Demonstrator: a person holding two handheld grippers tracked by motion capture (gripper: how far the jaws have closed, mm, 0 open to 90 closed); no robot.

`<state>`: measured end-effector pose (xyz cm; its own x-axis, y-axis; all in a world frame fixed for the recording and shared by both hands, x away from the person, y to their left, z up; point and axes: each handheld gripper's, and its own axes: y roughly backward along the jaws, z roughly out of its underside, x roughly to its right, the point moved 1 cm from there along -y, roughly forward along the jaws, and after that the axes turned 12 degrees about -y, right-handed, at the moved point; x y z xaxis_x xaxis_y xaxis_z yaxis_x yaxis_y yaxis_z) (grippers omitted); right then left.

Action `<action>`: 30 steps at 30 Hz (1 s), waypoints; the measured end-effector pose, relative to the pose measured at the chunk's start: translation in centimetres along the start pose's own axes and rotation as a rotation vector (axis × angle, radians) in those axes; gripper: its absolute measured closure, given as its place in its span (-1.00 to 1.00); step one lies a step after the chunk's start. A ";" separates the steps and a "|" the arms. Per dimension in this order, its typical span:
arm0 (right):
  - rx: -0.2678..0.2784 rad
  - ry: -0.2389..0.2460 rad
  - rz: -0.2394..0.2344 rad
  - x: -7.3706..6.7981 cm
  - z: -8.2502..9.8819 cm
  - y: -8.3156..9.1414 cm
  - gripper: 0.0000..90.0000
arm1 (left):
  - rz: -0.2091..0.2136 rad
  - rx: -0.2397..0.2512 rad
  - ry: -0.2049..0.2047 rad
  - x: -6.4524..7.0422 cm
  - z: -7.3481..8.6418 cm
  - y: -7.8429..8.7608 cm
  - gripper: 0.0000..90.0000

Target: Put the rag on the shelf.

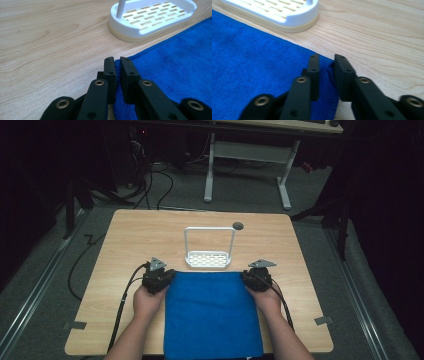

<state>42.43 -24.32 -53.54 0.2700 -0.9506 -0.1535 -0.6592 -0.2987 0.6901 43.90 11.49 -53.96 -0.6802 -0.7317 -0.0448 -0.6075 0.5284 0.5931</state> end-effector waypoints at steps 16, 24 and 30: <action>0.108 0.014 -0.059 0.0 0.7 2.0 0.95 | 0.040 0.060 -0.006 0.1 0.3 0.6 0.94; 0.166 0.028 -0.065 -0.6 1.2 3.6 0.95 | 0.017 0.082 -0.096 1.0 0.2 0.8 0.94; 0.227 0.031 -0.069 -1.2 1.2 5.3 0.95 | 0.007 0.138 -0.099 1.0 0.3 1.6 0.94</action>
<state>37.76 -24.82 -50.60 0.3389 -0.9252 -0.1709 -0.7784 -0.3777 0.5015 42.11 11.72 -53.31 -0.7175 -0.6854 -0.1241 -0.6486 0.5925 0.4777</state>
